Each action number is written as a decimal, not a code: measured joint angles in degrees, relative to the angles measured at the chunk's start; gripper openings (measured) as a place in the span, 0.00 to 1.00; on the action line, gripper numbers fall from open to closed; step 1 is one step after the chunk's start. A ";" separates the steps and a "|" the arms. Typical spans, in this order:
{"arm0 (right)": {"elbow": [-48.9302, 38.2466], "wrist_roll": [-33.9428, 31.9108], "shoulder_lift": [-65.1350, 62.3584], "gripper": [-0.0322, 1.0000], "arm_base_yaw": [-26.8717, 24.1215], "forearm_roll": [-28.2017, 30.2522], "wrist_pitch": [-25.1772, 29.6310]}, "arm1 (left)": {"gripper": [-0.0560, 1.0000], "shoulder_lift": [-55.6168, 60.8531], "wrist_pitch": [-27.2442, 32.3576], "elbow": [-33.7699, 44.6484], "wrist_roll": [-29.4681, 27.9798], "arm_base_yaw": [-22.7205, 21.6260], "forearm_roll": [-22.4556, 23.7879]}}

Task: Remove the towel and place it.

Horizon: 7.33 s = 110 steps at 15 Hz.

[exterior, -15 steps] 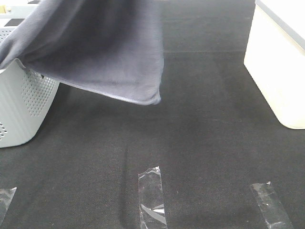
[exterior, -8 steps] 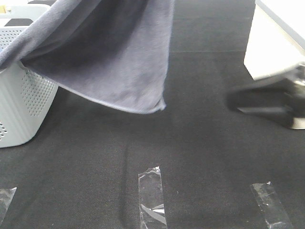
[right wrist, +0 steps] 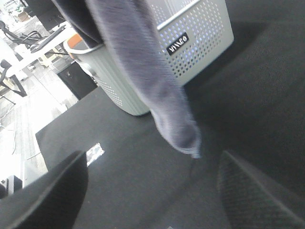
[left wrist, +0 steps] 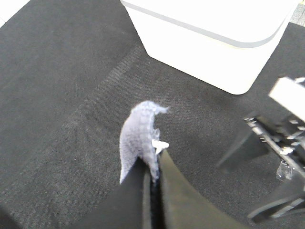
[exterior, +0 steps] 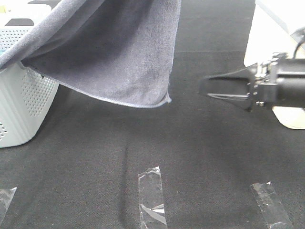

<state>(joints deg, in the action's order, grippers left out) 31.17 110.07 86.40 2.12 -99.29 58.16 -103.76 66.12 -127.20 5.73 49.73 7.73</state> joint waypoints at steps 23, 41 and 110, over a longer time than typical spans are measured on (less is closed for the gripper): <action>16.50 7.16 20.11 0.50 9.91 -0.40 2.52 | 0.05 -0.69 -7.45 0.00 0.00 0.00 -0.06; 62.40 -83.65 13.41 0.03 9.91 67.78 -1.89 | 0.05 -10.14 -13.52 0.00 -17.76 -20.97 7.96; 58.10 -98.89 15.58 0.03 10.08 81.76 11.63 | 0.05 -4.35 2.69 29.39 -13.75 -21.14 -5.44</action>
<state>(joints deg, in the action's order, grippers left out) 89.27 11.17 101.99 12.20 -17.53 69.79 -108.12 68.81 -97.80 -8.02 28.59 2.29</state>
